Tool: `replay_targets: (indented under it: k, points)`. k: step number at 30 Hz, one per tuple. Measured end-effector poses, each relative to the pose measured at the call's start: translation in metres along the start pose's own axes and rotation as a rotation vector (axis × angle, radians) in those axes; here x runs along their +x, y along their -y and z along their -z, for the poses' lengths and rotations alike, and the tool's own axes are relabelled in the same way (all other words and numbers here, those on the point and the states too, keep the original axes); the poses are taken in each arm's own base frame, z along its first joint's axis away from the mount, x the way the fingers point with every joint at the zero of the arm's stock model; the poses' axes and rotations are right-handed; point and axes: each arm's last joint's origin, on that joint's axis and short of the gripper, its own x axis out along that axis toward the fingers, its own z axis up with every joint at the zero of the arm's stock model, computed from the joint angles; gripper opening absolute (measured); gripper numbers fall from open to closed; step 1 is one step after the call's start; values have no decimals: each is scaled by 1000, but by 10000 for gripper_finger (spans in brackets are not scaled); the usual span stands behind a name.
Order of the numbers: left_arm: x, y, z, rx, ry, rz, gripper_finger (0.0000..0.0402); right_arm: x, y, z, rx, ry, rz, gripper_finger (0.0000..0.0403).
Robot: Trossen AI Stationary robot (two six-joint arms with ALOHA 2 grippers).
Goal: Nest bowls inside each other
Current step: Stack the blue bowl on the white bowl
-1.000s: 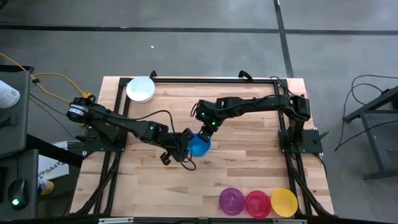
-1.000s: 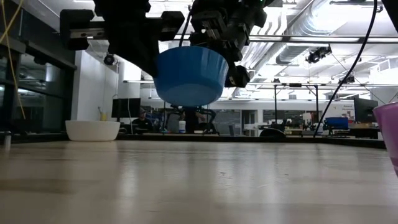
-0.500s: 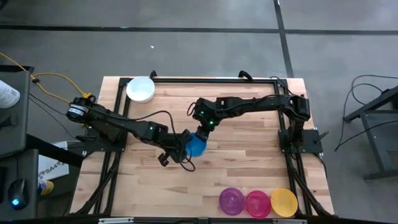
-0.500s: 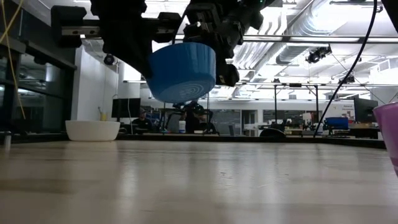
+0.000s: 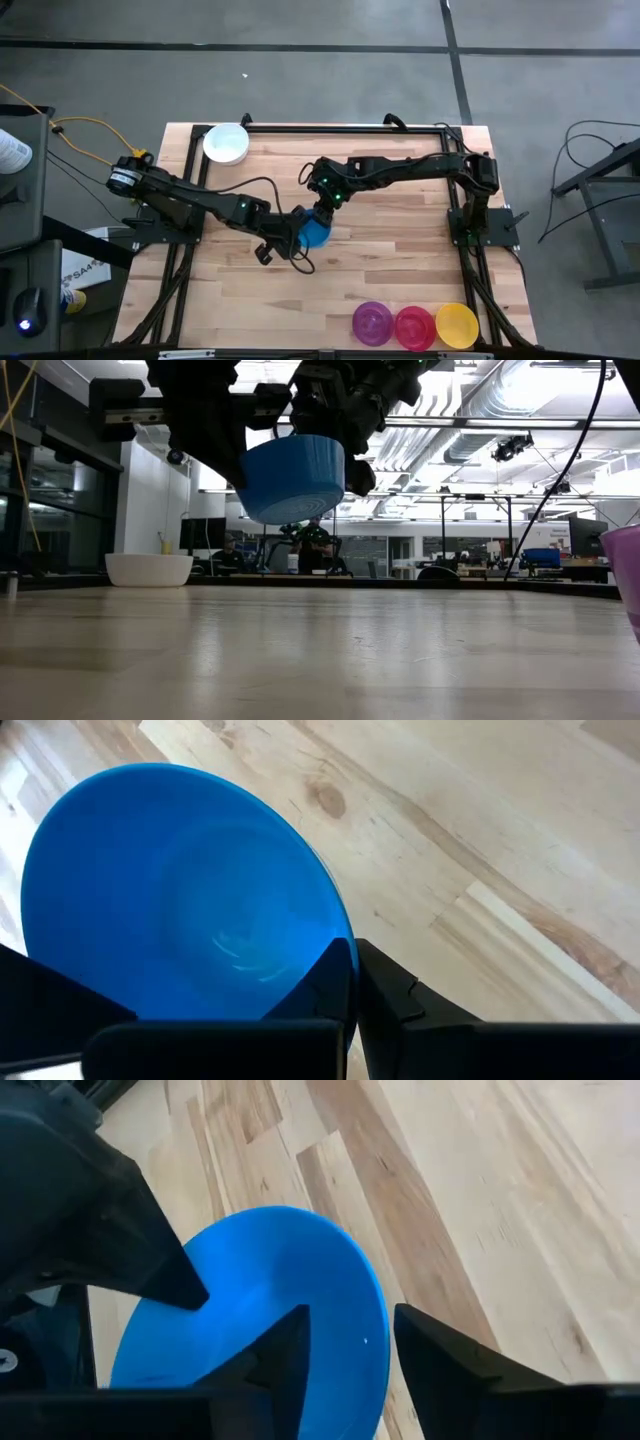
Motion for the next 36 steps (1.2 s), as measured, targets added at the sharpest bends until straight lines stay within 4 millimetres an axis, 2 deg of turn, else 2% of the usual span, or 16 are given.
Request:
replay_targets:
  k: [13,18,22,26,31,36]
  points:
    - [-1,6,-3,26,-26,-6,0,-1,0,5,44,-65,-26,147]
    - [-1,6,-3,16,-25,-6,0,-12,-3,5,45,-61,-22,150]
    - [-1,8,-1,-4,-33,24,0,-32,-12,3,24,-35,-71,150]
    - [5,11,1,-24,-61,57,0,-71,-29,-2,-5,67,-162,150]
    - [4,12,4,-52,-102,64,0,-108,-42,7,0,108,-135,150]
    - [2,4,25,-155,-257,24,0,-130,-63,22,-27,156,-85,150]
